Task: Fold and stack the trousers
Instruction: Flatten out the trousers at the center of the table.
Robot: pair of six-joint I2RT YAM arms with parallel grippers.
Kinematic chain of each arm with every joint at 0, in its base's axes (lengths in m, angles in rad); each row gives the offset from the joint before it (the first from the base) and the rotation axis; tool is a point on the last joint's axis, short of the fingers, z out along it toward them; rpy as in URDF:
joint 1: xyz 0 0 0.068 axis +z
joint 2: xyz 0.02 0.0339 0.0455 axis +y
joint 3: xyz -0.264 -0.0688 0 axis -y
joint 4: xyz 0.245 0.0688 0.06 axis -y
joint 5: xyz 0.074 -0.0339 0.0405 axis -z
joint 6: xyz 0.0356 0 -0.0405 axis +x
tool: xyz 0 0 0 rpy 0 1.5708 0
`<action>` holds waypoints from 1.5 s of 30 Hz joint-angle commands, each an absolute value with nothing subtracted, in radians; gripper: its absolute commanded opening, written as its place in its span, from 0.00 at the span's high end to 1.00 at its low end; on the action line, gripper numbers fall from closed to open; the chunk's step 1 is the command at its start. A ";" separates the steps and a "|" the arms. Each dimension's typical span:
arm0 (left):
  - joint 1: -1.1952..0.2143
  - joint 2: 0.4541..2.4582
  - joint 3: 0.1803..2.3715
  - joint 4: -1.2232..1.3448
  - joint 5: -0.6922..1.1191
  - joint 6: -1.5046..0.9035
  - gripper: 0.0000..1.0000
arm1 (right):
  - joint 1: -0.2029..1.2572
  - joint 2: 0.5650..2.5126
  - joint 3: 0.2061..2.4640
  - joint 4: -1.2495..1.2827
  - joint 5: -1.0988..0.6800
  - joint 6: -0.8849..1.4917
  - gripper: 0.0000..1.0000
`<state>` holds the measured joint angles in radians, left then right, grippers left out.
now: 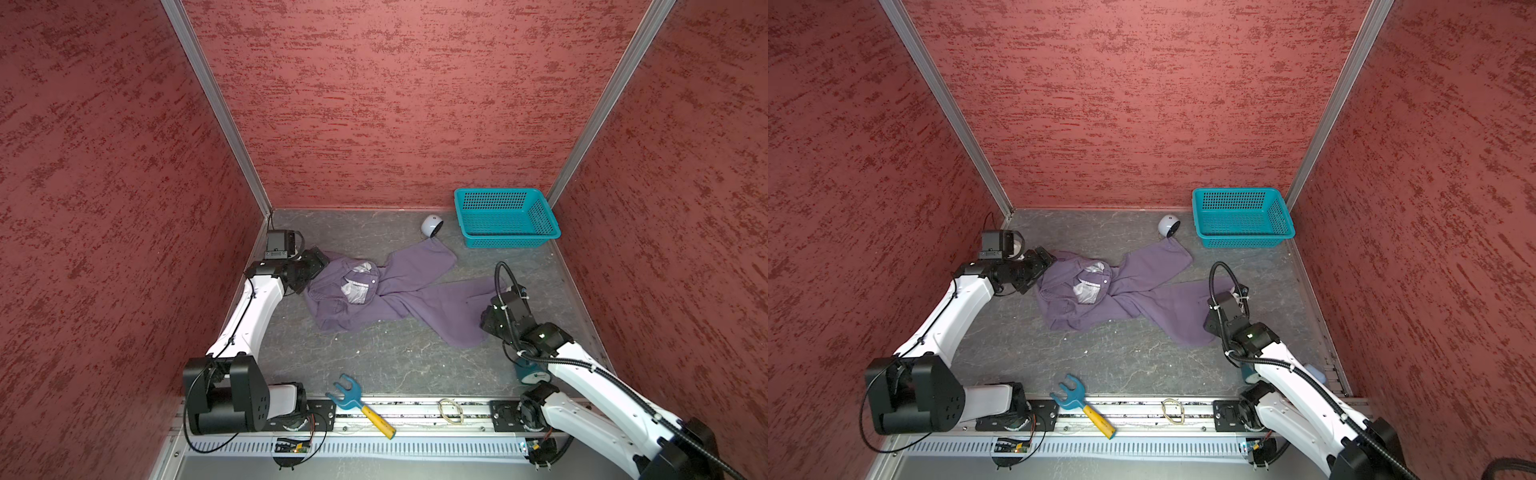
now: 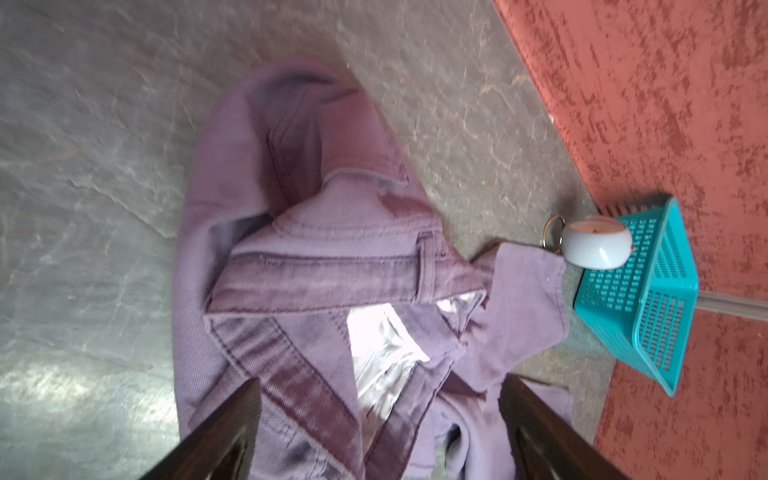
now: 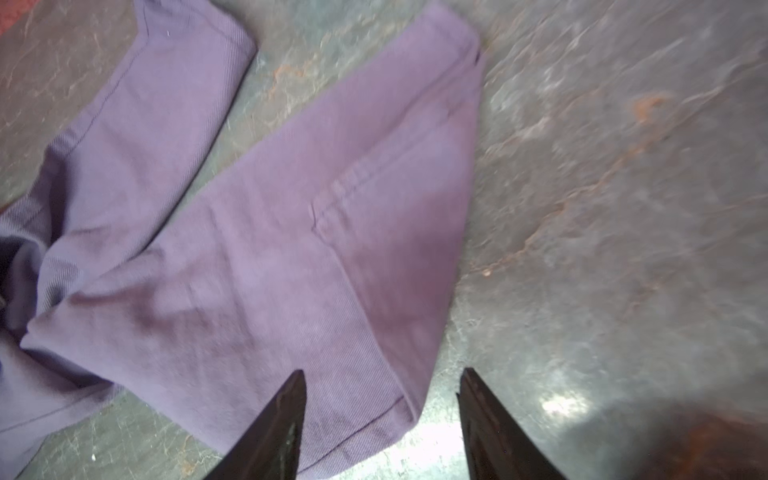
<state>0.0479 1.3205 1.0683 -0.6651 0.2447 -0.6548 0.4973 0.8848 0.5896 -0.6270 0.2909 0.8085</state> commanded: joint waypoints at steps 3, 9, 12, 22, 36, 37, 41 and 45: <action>0.019 1.338 1.100 -0.663 0.184 -0.660 0.10 | 0.489 1.015 0.867 -0.572 0.450 0.666 0.38; 0.019 1.370 1.066 -0.679 0.154 -0.646 0.08 | 0.483 1.289 1.064 -0.488 0.407 0.510 0.33; 0.019 1.401 1.060 -0.681 0.152 -0.635 0.07 | 0.477 1.439 1.153 -0.448 0.315 0.468 0.31; 0.021 1.573 1.078 -0.623 0.162 -0.637 0.06 | 0.473 1.955 1.507 -0.431 0.085 0.398 0.30; 0.014 1.788 1.217 -0.586 0.222 -0.656 1.00 | 0.429 2.276 1.720 -0.490 -0.004 0.402 0.35; 0.014 1.781 1.236 -0.606 0.213 -0.651 1.00 | 0.427 2.278 1.708 -0.482 -0.004 0.406 0.39; 0.013 1.709 1.307 -0.680 0.196 -0.617 1.00 | 0.415 2.264 1.640 -0.460 -0.008 0.431 0.85; 0.018 1.574 1.372 -0.733 0.194 -0.570 1.00 | 0.392 2.176 1.486 -0.396 0.040 0.486 1.00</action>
<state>0.0174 1.6833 1.3098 -0.6952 0.2031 -0.6186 0.4072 2.2093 1.5879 -0.3771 0.0143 0.4416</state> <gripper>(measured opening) 0.074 0.047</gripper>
